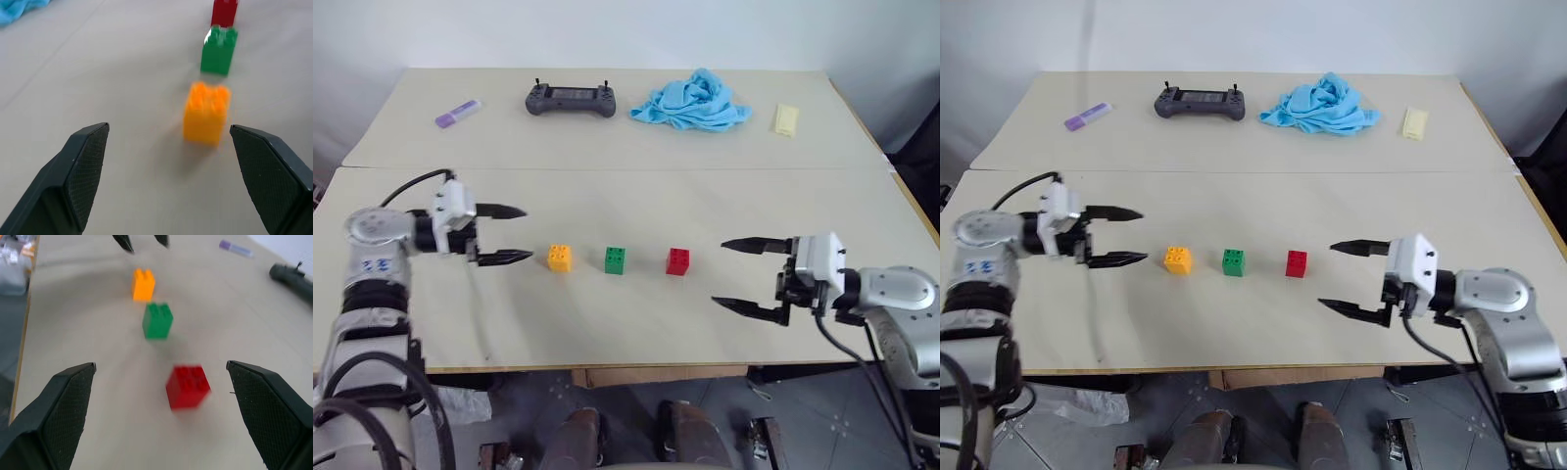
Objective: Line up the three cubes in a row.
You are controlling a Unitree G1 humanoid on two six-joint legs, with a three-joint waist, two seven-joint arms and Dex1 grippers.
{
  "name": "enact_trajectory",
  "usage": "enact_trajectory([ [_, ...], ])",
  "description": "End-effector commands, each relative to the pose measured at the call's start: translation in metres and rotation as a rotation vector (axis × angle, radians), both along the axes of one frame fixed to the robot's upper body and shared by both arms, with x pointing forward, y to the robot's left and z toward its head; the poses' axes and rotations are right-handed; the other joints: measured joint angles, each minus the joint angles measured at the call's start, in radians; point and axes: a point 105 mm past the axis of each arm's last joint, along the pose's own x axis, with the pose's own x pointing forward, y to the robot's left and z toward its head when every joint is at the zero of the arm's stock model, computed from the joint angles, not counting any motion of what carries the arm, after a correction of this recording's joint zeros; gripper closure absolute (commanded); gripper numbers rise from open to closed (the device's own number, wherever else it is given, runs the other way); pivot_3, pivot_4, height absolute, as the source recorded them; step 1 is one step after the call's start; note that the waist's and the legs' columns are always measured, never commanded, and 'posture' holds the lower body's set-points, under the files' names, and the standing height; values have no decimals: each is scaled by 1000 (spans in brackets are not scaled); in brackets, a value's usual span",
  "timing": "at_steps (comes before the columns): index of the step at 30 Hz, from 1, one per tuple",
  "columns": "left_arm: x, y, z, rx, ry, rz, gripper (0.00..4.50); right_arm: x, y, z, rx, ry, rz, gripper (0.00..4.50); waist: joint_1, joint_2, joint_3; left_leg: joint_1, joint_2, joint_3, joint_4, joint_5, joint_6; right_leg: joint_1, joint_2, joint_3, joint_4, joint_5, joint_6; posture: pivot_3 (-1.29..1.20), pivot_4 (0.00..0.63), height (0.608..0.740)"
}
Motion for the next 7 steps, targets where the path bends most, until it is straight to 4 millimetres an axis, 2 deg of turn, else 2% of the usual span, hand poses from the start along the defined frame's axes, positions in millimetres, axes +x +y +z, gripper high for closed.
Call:
enact_trajectory([
  [1,-10,5,22,30,-99,-10,295,6,-11,20,0,-49,6,0,3,0,0,0,0,-1,0,0,0,0,-1,1,0,0,0,0,150,740],
  [5,-18,8,17,179,-143,27,295,15,-16,27,-10,-59,4,0,2,0,0,0,0,-3,1,0,0,2,-6,3,-1,0,0,0,150,740],
  [7,-18,7,24,162,-181,57,295,18,-15,28,-9,-63,7,0,2,0,0,0,0,-3,0,0,0,2,-6,3,-2,0,0,0,150,740],
])
